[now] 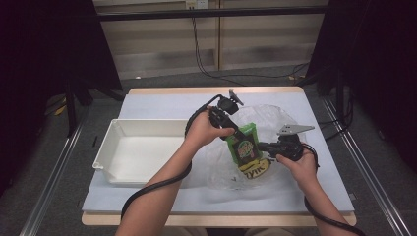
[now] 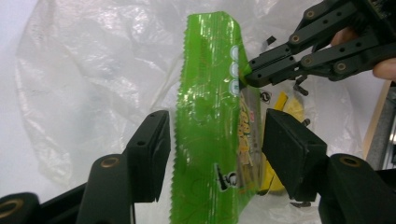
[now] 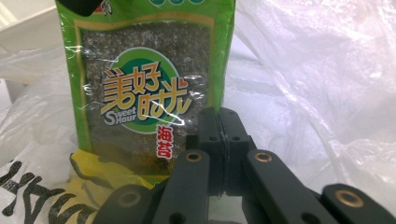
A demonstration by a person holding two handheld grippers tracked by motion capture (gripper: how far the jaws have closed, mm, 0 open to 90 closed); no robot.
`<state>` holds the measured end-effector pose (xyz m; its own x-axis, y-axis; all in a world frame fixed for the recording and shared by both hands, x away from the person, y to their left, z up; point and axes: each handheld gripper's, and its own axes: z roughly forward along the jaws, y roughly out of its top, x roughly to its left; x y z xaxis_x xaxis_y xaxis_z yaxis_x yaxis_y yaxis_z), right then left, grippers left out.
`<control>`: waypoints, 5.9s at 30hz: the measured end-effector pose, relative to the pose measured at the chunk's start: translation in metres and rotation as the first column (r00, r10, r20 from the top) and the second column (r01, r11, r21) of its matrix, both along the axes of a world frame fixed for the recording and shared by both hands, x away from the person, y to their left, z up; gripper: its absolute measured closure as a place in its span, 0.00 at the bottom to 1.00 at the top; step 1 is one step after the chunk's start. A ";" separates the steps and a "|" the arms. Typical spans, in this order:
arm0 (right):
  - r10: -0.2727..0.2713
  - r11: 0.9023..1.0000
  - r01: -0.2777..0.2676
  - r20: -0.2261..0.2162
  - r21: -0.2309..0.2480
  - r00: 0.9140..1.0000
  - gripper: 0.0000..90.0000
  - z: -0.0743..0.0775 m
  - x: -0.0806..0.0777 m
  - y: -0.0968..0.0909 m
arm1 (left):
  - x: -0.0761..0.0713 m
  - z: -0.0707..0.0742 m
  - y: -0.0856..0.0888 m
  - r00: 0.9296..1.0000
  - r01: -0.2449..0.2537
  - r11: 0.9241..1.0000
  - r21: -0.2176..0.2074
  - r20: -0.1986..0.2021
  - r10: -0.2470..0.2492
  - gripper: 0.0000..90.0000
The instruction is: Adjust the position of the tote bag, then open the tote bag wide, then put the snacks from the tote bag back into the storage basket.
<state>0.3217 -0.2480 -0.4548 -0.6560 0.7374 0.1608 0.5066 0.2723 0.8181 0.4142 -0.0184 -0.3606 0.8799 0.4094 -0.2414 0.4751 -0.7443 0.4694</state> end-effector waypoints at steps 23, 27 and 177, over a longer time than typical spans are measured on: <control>0.004 1.000 -0.004 -0.006 0.008 1.000 0.96 0.003 -0.001 0.003 | -0.007 -0.004 -0.010 0.999 0.022 0.998 0.057 -0.048 -0.019 0.83; -0.009 1.000 0.009 -0.019 -0.003 1.000 0.75 0.003 -0.001 0.001 | -0.006 -0.001 -0.007 0.998 0.019 0.998 0.052 -0.062 -0.015 0.85; -0.015 0.998 0.007 -0.126 -0.064 0.992 0.05 0.020 -0.018 0.022 | 0.068 0.026 0.191 0.977 -0.023 0.988 0.151 0.213 -0.010 0.18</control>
<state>0.3039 -0.2261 -0.4352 -0.6248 0.7561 0.1947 0.6081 0.3148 0.7288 0.4820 0.1721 -0.3347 0.9016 0.4323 0.0160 0.3815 -0.8120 0.4418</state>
